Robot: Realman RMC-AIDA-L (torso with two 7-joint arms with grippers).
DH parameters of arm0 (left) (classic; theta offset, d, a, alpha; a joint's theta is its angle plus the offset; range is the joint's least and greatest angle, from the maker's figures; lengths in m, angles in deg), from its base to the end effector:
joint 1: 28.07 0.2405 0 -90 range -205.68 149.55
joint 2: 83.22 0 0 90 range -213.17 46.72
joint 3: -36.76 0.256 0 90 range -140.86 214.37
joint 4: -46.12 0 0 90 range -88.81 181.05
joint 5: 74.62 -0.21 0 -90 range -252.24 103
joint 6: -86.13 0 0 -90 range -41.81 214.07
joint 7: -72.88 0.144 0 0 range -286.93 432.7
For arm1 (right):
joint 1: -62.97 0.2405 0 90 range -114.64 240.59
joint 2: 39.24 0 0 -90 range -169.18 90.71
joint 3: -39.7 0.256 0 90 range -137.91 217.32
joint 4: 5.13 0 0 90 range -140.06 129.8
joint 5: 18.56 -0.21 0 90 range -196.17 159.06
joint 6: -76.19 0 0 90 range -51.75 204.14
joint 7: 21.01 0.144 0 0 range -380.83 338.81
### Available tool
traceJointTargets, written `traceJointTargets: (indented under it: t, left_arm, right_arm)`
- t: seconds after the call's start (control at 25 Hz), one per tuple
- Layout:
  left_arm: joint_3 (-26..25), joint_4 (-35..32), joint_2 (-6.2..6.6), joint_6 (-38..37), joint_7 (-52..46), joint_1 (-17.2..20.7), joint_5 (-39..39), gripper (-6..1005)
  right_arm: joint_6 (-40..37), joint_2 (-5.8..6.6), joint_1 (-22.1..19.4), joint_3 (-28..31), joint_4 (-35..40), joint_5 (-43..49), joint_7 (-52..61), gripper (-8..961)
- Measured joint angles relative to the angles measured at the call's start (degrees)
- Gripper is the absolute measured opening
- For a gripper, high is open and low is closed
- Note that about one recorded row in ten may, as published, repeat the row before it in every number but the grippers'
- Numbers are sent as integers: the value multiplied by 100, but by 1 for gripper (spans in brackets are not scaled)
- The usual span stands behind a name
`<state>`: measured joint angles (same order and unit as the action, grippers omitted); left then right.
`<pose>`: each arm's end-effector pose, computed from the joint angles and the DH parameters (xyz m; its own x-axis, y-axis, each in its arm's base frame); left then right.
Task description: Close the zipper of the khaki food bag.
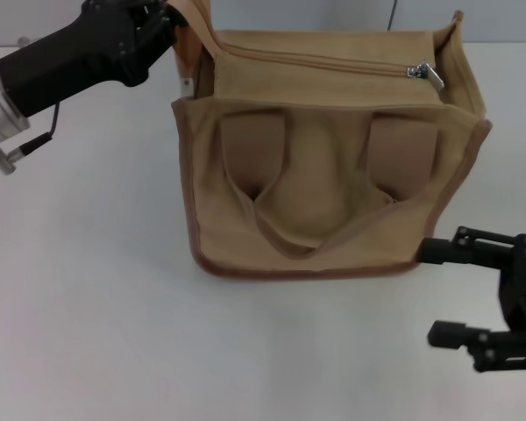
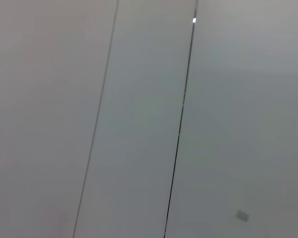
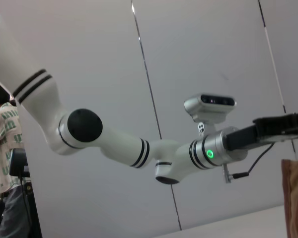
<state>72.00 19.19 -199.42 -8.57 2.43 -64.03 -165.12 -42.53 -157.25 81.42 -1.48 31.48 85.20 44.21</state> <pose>-0.2121 0.3619 0.0399 0.5452 0.0765 0.8348 0.4094 -0.8933 -0.1855 0.2665 0.2278 0.0273 0.6554 -0.1634 -0.7374 -0.1967 -0.9796 0.0422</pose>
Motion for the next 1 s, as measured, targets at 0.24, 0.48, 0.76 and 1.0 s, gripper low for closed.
traceJointTargets:
  t: [0.24, 0.48, 0.76, 1.0]
  left_arm:
    - [8, -265, 215, 6, -803, 142, -491, 114]
    - [-44, -788, 660, -445, -1412, 521, -1057, 434]
    - [-313, -873, 833, -1732, -851, 1025, -861, 578]
    - [644, -519, 289, -1909, 479, 1324, -982, 707]
  right_arm:
    - [218, -32, 136, -50, -147, 130, -117, 725]
    - [647, -40, 336, -78, -409, 272, -130, 818]
    - [943, -87, 434, -142, -510, 330, -149, 816]
    - [1175, -98, 698, -145, -982, 476, -423, 817]
